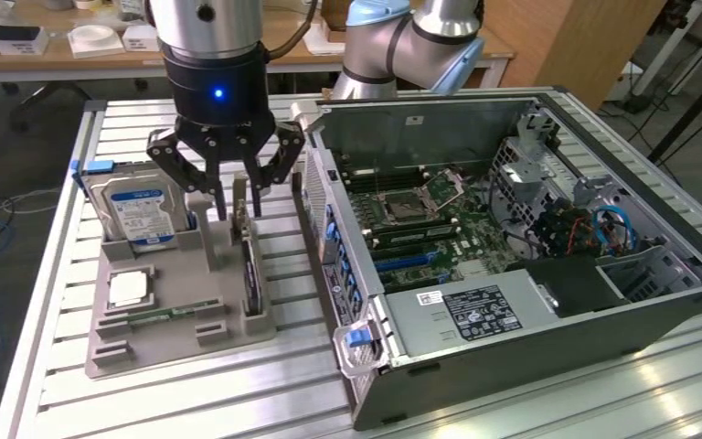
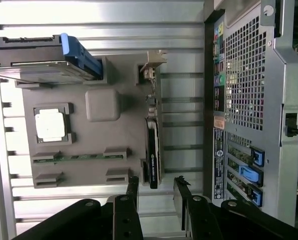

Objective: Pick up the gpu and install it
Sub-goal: 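Pick up the gpu and move the gpu toward the slot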

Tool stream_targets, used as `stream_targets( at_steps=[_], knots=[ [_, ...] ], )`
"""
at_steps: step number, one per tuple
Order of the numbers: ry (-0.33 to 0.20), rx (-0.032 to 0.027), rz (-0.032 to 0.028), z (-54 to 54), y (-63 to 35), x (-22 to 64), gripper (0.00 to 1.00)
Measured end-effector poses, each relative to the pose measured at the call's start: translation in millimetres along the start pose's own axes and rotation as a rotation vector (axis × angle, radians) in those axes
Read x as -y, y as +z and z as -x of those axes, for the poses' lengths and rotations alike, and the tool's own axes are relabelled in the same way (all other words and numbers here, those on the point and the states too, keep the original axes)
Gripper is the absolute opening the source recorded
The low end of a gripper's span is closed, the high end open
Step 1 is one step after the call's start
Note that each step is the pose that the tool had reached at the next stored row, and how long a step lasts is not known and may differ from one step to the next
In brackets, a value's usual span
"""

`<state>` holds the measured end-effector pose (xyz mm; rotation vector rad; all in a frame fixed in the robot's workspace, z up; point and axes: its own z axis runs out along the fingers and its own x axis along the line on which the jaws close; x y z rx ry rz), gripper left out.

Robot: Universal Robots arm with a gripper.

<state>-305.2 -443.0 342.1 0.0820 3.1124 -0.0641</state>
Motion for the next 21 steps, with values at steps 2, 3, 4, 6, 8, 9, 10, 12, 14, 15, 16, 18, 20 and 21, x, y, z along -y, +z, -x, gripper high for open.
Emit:
stream_targets(
  at_steps=[2, 3, 4, 6, 8, 9, 10, 12, 14, 15, 16, 18, 20, 21],
  knots=[
    [0.000, 0.0000, -0.0014, -0.1, 1.4, -0.1, 0.42],
    [0.000, 0.0000, -0.0016, 0.0, 1.9, -0.1, 0.42],
    [0.000, 0.0000, -0.0016, -0.1, 2.3, -0.1, 0.42],
    [0.000, 0.0001, -0.0016, -0.1, 3.3, -0.1, 0.42],
    [0.000, -0.0001, -0.0018, -0.1, 3.4, -0.1, 0.42],
    [0.000, 0.0000, -0.0017, -0.1, 3.4, -0.1, 0.42],
    [0.000, 0.0001, -0.0016, -0.1, 3.5, -0.1, 0.42],
    [0.000, 0.0002, -0.0015, -0.1, 3.7, -0.2, 0.42],
    [0.000, 0.0002, -0.0016, -0.1, 3.9, -0.1, 0.42],
    [0.000, 0.0003, -0.0015, -0.1, 4.2, -0.2, 0.42],
    [0.000, 0.0007, -0.0013, -0.1, 5.0, -0.2, 0.42],
    [0.000, 0.0010, -0.0015, -0.3, 7.2, 0.1, 0.42],
    [0.000, 0.0014, -0.0015, -0.4, 10.6, 0.5, 0.42],
    [0.000, 0.0016, -0.0014, -0.4, 12.4, 0.5, 0.42]
  ],
)
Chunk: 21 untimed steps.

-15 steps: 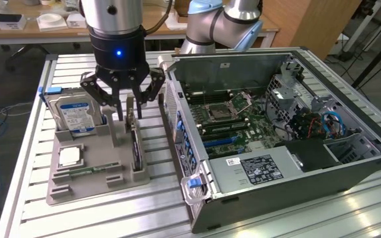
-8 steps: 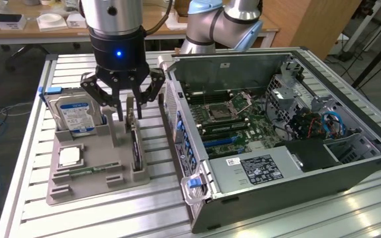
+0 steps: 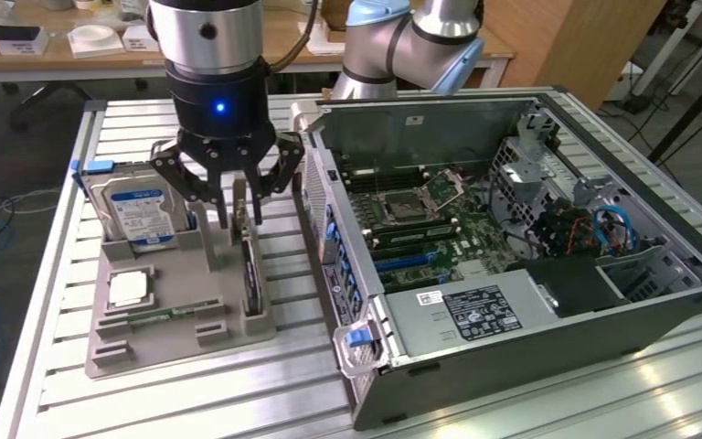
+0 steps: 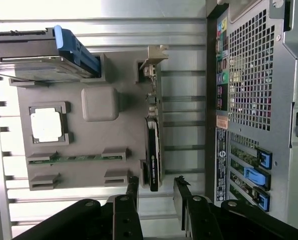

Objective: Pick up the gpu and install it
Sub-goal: 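Pick up the gpu and move the gpu toward the slot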

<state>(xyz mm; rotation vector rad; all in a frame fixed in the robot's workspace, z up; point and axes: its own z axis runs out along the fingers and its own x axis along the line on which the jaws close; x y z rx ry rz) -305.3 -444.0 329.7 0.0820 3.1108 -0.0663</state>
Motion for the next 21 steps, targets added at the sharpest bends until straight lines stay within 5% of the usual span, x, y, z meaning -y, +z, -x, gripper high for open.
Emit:
stream_targets(
  at_steps=[21],
  knots=[
    [-0.043, 0.0018, 0.0009, -2.2, 38.1, -1.5, 0.42]
  ],
)
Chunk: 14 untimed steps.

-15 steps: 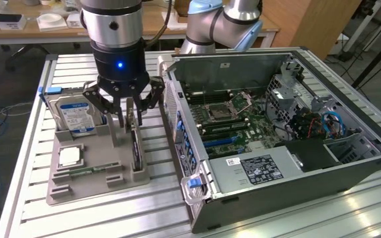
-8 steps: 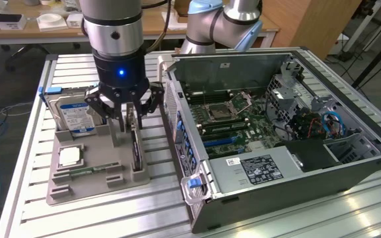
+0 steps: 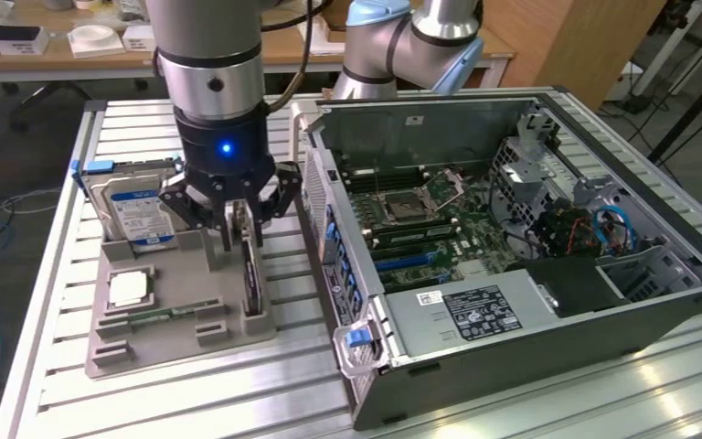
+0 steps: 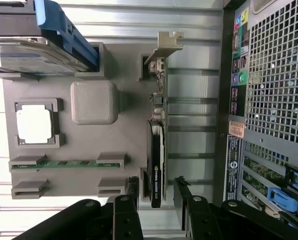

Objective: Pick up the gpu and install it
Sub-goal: 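Pick up the gpu and move the gpu toward the slot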

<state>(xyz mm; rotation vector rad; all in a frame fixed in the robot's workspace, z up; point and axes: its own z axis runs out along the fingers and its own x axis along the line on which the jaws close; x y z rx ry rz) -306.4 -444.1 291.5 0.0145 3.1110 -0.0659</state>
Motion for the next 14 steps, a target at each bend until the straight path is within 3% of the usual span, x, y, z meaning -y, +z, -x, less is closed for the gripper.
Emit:
stream_targets(
  at_steps=[9, 12, 14],
  knots=[
    [-0.028, 0.0030, 0.0002, -0.6, 16.2, -1.4, 0.42],
    [-0.031, 0.0036, 0.0082, -0.6, 19.7, -2.6, 0.42],
    [-0.031, 0.0034, 0.0189, -0.7, 21.5, -3.0, 0.42]
  ],
)
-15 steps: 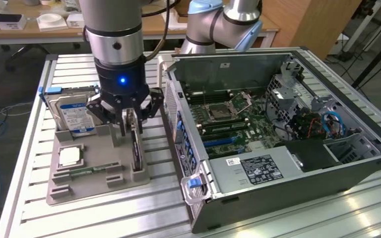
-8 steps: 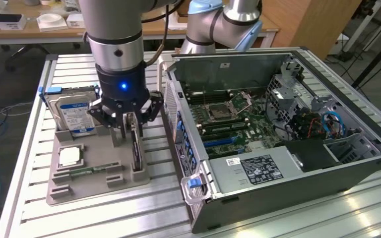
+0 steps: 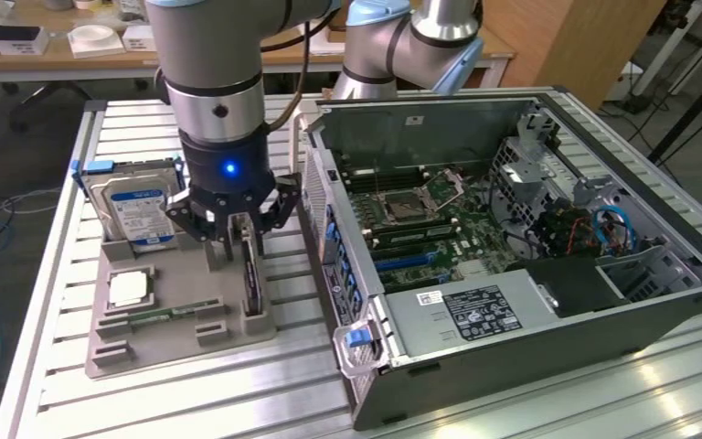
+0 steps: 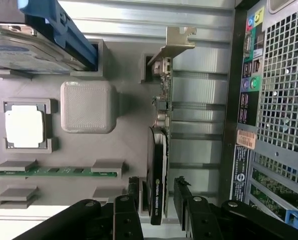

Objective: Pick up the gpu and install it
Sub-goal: 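Pick up the gpu and move the gpu toward the slot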

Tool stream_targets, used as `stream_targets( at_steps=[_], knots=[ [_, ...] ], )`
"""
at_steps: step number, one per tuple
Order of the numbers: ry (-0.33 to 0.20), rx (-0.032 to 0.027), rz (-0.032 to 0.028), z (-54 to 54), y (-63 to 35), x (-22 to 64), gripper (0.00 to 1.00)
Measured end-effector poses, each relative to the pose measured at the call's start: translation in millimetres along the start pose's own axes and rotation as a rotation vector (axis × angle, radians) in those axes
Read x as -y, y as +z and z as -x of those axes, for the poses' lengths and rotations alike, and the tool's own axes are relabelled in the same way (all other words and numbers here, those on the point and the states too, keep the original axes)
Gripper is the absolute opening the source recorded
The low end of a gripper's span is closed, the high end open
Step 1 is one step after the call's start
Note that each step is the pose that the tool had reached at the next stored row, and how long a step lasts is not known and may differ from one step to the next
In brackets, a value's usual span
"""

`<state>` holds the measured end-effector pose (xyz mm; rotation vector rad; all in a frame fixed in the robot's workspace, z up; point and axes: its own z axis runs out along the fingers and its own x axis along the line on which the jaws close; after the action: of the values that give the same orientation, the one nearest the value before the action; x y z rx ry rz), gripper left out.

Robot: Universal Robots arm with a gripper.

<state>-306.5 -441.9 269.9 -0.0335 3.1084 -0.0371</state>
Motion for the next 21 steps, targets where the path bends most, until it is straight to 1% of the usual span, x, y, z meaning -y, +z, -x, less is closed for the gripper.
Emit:
stream_targets(
  at_steps=[1, 6, 21],
  knots=[
    [0.000, 0.0004, 0.0054, 0.0, 0.1, -0.1, 0.42],
    [0.000, 0.0006, 0.0061, 0.0, 0.7, -0.1, 0.42],
    [0.000, 0.0007, 0.0060, 1.6, 28.0, -1.0, 0.42]
  ],
)
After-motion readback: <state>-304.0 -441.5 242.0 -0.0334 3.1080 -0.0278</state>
